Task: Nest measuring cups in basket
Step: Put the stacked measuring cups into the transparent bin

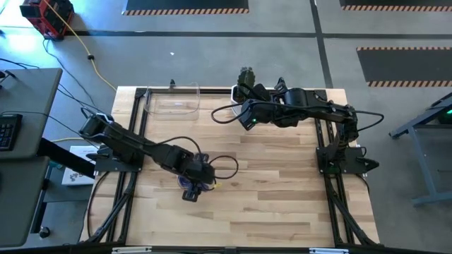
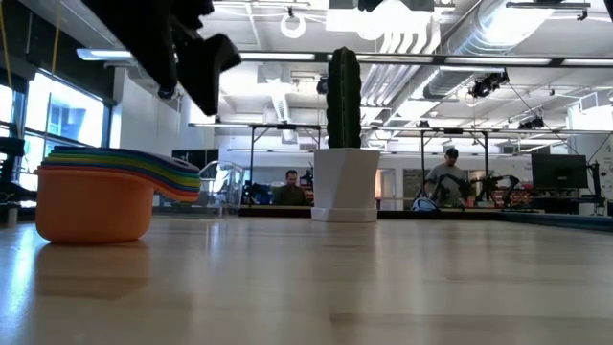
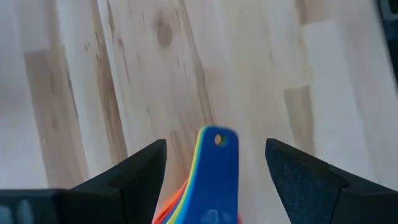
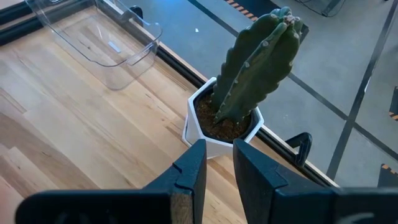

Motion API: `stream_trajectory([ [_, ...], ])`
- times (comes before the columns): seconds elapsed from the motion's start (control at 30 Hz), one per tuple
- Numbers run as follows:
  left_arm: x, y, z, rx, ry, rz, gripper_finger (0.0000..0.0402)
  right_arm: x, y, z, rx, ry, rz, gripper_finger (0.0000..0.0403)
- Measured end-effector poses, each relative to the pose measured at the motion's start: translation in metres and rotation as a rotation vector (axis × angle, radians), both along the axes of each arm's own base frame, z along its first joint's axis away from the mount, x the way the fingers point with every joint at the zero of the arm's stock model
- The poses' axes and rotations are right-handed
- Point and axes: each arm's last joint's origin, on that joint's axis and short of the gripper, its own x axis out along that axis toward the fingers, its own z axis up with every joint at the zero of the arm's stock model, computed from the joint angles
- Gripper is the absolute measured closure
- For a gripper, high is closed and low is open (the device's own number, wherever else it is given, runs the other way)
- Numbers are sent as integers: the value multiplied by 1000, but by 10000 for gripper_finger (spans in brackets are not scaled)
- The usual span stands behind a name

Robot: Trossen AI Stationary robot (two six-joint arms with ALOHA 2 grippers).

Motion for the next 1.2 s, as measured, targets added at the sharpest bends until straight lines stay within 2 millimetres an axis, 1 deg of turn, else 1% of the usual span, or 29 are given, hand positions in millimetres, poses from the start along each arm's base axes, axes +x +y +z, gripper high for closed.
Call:
stream_trajectory([
  [0.1, 5, -4, -13, 4, 44, -10, 139, 0, 0, 0, 0, 0, 0, 330],
  [0.17, 6, -6, -18, 7, 58, -15, 139, 0, 0, 0, 0, 0, 0, 330],
  [0.53, 6, -5, -21, 53, 66, -77, 140, 0, 0, 0, 0, 0, 0, 330],
  [0.77, 8, -9, -38, 67, 151, -81, 140, 0, 0, 0, 5, 0, 2, 330],
  [0.87, 8, -12, -41, 65, 159, -88, 140, 0, 0, 0, 6, -1, 1, 330],
  [1.2, 10, -13, -46, 80, 166, -93, 140, 0, 0, 0, 10, -5, -3, 330],
])
